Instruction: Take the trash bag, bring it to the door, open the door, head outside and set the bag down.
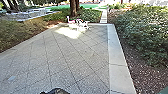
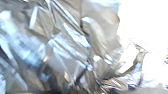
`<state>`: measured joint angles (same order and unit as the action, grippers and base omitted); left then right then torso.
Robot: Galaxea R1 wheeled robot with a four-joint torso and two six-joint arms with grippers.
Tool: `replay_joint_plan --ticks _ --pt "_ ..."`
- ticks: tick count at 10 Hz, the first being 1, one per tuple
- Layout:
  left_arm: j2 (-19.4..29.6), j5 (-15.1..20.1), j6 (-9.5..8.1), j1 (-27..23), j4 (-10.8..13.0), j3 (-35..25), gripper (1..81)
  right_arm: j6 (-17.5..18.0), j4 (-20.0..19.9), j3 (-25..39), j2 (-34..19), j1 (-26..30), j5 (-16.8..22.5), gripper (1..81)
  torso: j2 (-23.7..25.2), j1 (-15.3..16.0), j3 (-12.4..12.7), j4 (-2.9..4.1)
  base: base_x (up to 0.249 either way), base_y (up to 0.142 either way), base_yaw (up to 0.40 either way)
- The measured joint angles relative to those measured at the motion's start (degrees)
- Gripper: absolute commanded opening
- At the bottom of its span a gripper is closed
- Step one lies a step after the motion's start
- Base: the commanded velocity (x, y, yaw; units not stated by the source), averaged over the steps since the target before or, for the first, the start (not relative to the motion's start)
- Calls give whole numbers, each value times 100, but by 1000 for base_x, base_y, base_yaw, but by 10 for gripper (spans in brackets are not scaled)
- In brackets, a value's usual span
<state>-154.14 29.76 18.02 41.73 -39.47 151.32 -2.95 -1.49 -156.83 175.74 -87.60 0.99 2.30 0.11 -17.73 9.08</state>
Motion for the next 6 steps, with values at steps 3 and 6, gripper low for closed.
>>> replay_joint_plan --ticks 3,6 --pt "0 28 9 2 0 0 811 -2 -7 0 0 0 0 811 0 0 0 0 0 0 0" --pt "-85 12 59 278 11 15 811 0 -16 0 0 -10 -6 811 -2 0 19 0 0 0 0"
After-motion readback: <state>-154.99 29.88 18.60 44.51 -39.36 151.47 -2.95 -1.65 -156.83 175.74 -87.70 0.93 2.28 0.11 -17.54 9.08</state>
